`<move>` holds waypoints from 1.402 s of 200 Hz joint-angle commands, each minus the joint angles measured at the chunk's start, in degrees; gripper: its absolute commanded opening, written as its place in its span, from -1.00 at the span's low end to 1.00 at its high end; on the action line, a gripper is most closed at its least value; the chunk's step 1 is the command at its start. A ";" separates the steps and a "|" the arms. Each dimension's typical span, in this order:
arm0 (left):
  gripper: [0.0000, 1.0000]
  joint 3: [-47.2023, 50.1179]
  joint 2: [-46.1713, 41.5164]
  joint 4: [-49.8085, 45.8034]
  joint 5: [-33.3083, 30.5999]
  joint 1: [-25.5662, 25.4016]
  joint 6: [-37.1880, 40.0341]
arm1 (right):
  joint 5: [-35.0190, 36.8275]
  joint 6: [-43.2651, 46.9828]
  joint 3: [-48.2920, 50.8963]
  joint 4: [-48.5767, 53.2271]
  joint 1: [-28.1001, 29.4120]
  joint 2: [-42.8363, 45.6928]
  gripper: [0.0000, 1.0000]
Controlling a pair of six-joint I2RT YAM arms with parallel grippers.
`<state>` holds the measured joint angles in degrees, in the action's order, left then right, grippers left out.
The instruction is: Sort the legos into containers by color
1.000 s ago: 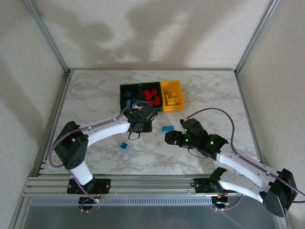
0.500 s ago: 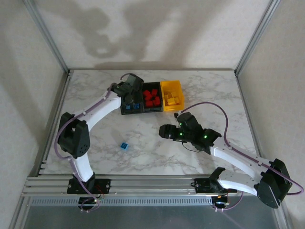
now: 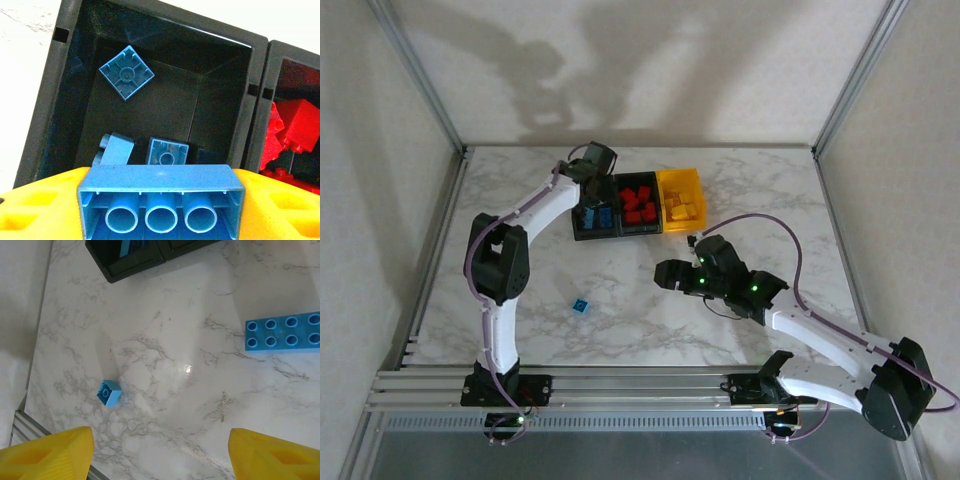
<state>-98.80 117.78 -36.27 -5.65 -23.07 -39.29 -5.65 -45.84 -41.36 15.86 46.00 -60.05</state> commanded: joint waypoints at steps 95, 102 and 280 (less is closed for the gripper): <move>0.29 0.01 3.21 4.44 -4.17 0.83 -19.32 | 2.38 0.41 1.89 1.86 -0.43 5.25 0.43; 0.29 -0.01 3.34 4.28 -4.28 0.83 -20.03 | 2.48 0.40 2.08 1.96 -0.38 5.54 0.43; 0.56 2.79 -6.86 4.16 -0.49 -3.44 -10.59 | 4.66 3.24 0.68 3.81 -1.17 5.12 0.43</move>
<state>-97.25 117.97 -31.53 -8.19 -24.75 -56.25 -2.59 -44.16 -38.89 17.82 45.34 -53.43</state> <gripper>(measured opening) 0.776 0.718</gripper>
